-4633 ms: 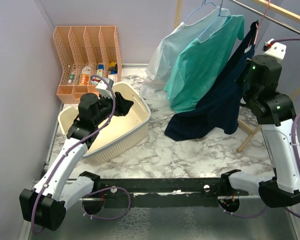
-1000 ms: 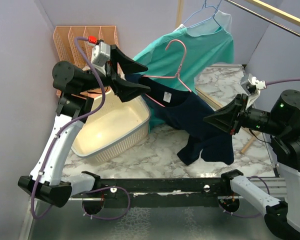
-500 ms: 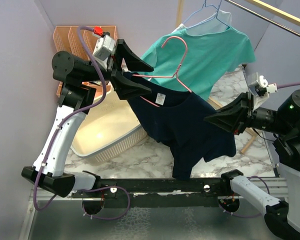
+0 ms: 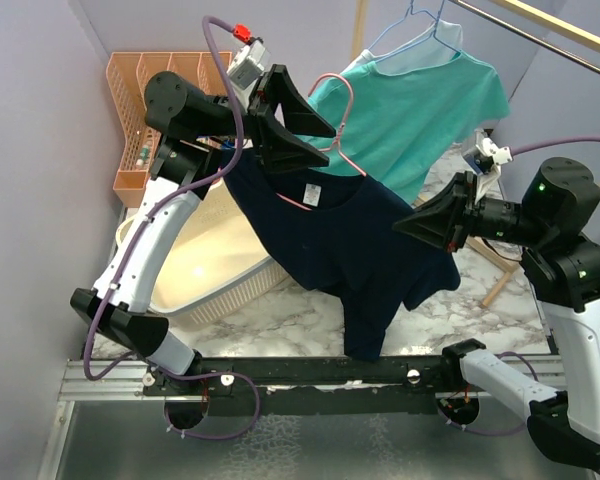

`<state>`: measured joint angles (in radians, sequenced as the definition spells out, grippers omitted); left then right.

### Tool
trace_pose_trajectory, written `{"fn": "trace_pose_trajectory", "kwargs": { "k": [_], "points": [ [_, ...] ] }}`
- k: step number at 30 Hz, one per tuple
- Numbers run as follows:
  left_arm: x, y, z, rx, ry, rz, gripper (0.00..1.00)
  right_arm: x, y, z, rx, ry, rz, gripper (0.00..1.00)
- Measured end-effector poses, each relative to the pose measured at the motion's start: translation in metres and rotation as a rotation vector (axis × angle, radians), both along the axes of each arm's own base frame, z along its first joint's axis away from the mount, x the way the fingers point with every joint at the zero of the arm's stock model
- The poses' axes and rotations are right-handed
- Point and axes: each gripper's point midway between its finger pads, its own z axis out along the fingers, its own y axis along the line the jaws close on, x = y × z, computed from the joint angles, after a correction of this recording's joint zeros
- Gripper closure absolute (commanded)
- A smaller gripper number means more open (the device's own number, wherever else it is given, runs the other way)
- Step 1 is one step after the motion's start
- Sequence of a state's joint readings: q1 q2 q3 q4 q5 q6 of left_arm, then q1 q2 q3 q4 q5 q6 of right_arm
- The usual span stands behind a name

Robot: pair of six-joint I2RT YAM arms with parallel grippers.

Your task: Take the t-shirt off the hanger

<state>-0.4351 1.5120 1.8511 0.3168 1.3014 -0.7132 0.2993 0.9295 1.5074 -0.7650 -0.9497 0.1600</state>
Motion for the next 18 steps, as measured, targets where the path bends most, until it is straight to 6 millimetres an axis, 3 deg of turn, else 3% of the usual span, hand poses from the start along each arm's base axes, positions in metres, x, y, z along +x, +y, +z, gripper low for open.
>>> {"fn": "trace_pose_trajectory", "kwargs": {
  "k": [6,7,8,9,14,15,18],
  "points": [
    [0.007,-0.014,0.001,0.011,0.04,-0.042,0.72,0.011,-0.002,-0.006,-0.017,-0.001,-0.042,0.99],
    [0.008,-0.018,0.0,0.016,0.052,-0.052,0.81,0.013,-0.002,-0.007,-0.02,0.0,-0.048,0.99],
    [0.009,-0.021,-0.002,0.021,0.061,-0.06,0.96,0.016,-0.002,-0.008,-0.023,0.002,-0.055,0.99],
    [0.01,-0.023,-0.004,0.026,0.072,-0.068,1.0,0.018,-0.002,-0.01,-0.027,0.003,-0.064,0.99],
    [0.017,-0.03,-0.015,0.046,0.115,-0.082,1.0,0.024,-0.004,-0.016,-0.043,0.021,-0.089,0.97],
    [0.017,-0.03,-0.016,0.047,0.116,-0.082,1.0,0.025,-0.004,-0.017,-0.046,0.024,-0.094,0.91],
    [0.015,-0.029,-0.02,0.053,0.118,-0.082,1.0,0.028,-0.005,-0.025,-0.053,0.046,-0.113,0.57]
  ]
}}
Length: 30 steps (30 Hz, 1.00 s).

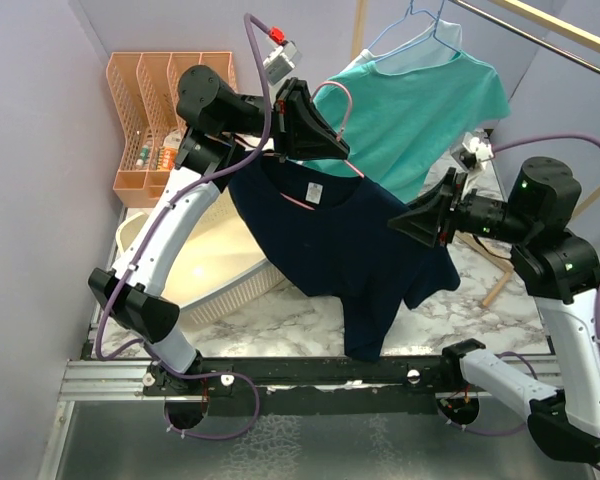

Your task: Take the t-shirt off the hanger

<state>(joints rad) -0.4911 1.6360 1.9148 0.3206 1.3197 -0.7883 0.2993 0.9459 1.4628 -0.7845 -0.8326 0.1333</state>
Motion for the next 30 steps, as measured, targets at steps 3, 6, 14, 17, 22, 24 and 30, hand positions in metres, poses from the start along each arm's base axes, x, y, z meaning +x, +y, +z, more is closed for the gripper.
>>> {"fn": "trace_pose_trajectory", "kwargs": {
  "k": [3,6,14,17,22,24,30],
  "points": [
    [-0.007,0.001,-0.002,0.013,-0.001,-0.013,1.0,0.007,-0.002,-0.01,-0.007,0.004,-0.04,0.47],
    [-0.012,0.003,0.001,0.017,-0.009,-0.012,1.0,0.01,-0.008,-0.03,-0.023,0.035,-0.093,0.46],
    [-0.019,0.008,0.011,0.022,-0.02,-0.013,1.0,-0.011,-0.035,-0.03,0.005,-0.043,-0.247,0.47],
    [-0.021,0.009,0.016,0.011,-0.03,-0.013,1.0,-0.028,-0.042,-0.021,0.027,-0.094,-0.261,0.49],
    [-0.022,0.012,0.026,-0.01,-0.048,-0.012,1.0,-0.037,-0.042,-0.031,0.024,-0.083,-0.24,0.46],
    [-0.022,0.012,0.028,-0.016,-0.051,-0.014,1.0,-0.035,-0.04,-0.041,0.012,-0.055,-0.229,0.59],
    [-0.019,0.01,0.028,-0.019,-0.043,-0.019,1.0,-0.033,-0.038,-0.06,-0.007,0.006,-0.223,0.99]
  ]
}}
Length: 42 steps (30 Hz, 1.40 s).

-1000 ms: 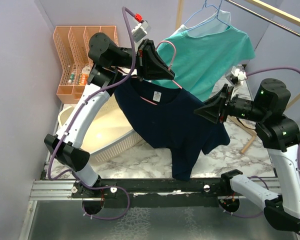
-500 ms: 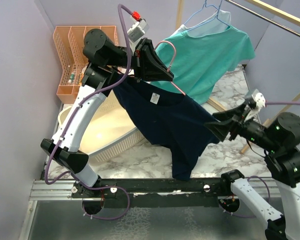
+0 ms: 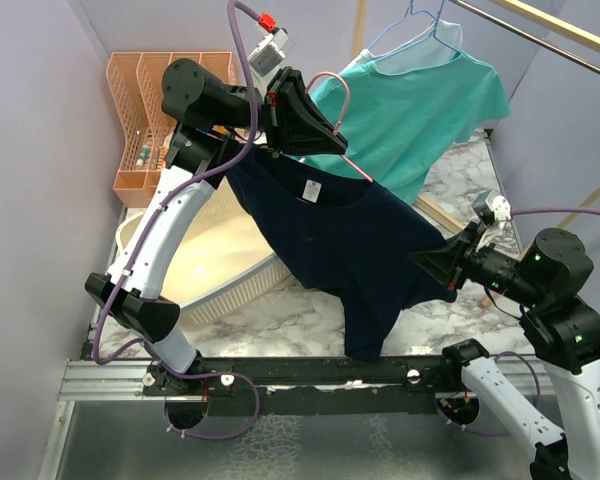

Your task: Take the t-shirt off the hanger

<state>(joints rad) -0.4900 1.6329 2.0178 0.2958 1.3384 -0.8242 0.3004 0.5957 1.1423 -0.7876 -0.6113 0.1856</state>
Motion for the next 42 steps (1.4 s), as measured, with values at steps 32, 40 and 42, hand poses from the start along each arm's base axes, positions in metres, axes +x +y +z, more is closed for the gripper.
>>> {"fn": "trace_pose_trajectory", "kwargs": {
  "k": [32,40,42],
  "points": [
    [0.02,-0.002,0.006,-0.055,-0.023,0.139,1.0,0.024,-0.176,-0.029,-0.006,0.198,-1.185,0.99],
    [0.023,-0.003,0.016,-0.122,0.04,0.133,1.0,0.039,-0.14,-0.045,-0.101,0.232,-0.972,0.95],
    [0.024,-0.01,0.018,-0.146,0.032,0.123,1.0,0.039,-0.134,-0.047,-0.113,0.237,-0.927,0.91]
  ]
}}
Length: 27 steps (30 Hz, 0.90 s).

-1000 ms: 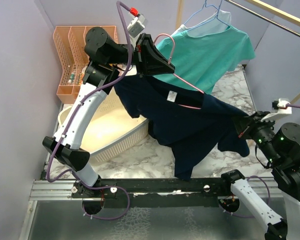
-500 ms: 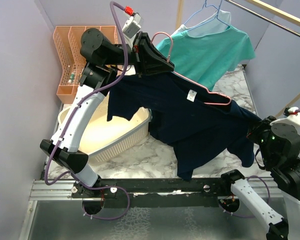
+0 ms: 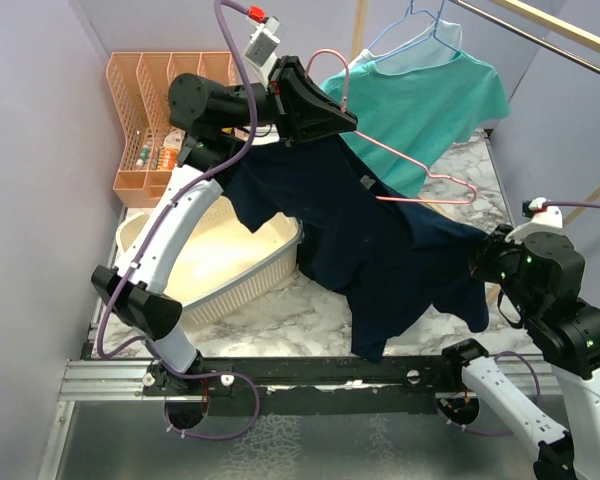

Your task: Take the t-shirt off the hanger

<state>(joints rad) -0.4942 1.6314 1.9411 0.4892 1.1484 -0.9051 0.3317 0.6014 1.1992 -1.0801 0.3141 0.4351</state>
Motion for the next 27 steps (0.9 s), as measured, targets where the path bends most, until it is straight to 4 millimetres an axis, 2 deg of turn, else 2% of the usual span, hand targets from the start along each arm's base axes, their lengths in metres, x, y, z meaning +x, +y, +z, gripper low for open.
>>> {"fn": "trace_pose_trajectory", "kwargs": {
  "k": [5,7,11,14,19,21,23,27],
  "points": [
    [0.005,-0.029,-0.005,-0.009,0.025,-0.062,1.0,-0.005,0.01,0.008,0.003,-0.01,0.077,0.6],
    [0.006,-0.047,-0.01,0.003,0.04,-0.098,1.0,-0.01,0.009,0.021,0.006,-0.039,0.085,0.53],
    [0.008,-0.082,-0.024,0.035,0.074,-0.159,1.0,-0.023,0.003,0.061,0.028,-0.148,0.08,0.48],
    [0.011,-0.101,-0.039,0.063,0.1,-0.191,1.0,-0.04,-0.004,0.09,0.047,-0.247,0.079,0.44],
    [0.015,-0.115,-0.066,0.118,0.153,-0.226,1.0,-0.066,-0.005,0.127,0.06,-0.389,0.138,0.41],
    [0.013,-0.117,-0.073,0.136,0.162,-0.244,1.0,-0.069,0.004,0.135,0.055,-0.418,0.199,0.41],
    [0.006,-0.119,-0.076,0.148,0.157,-0.27,1.0,-0.066,0.015,0.135,0.045,-0.411,0.266,0.41],
    [-0.012,-0.124,-0.078,0.156,0.133,-0.323,1.0,-0.048,0.05,0.12,0.033,-0.337,0.431,0.41]
  ]
}}
